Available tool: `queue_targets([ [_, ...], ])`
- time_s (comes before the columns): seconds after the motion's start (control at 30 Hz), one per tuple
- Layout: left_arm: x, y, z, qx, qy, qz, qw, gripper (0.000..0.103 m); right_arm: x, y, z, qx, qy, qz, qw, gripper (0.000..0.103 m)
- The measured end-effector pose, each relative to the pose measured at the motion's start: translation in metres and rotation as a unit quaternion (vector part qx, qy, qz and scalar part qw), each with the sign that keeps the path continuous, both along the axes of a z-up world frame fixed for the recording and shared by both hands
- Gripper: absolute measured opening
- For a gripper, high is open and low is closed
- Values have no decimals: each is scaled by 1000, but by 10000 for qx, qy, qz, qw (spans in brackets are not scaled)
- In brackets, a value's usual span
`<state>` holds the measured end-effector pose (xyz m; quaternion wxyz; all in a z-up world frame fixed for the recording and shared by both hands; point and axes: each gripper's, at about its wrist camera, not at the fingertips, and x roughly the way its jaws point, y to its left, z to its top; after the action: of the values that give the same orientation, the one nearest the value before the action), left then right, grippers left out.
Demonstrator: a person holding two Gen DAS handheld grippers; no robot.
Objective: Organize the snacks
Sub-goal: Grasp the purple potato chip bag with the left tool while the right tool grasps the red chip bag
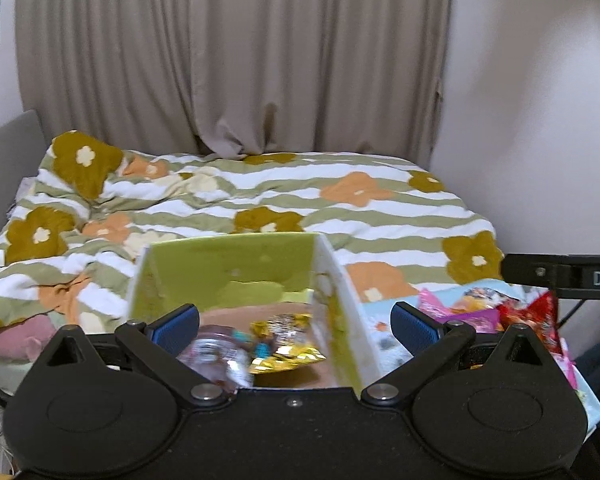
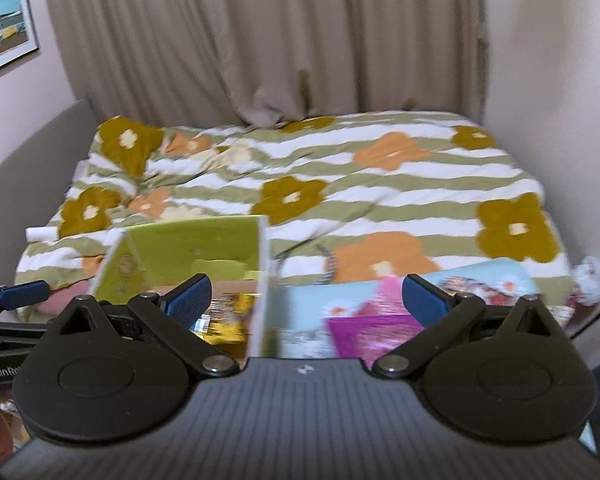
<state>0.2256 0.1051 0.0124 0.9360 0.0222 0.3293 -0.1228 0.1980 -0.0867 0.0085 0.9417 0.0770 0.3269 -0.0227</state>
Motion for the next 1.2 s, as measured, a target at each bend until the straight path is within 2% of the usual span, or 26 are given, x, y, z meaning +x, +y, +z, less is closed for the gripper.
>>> queue_targets([
  [0.33,-12,-98,-19,-80,229,-193,9995,103,-39,-101,-28,-96,178,-158,9997,103],
  [0.63,6,-176,-70,9,540,-186,9984,103,-29,-171,-69,-218,238,-8,9995,103],
  [0.97,32,-215,-122,274,854,32,9960,103,3,-185,-125,-543,314,413,9972,103],
  [1.2,36,-218,-136,383,976,183,9943,103,10,-182,-148,-681,345,566,9955,103],
])
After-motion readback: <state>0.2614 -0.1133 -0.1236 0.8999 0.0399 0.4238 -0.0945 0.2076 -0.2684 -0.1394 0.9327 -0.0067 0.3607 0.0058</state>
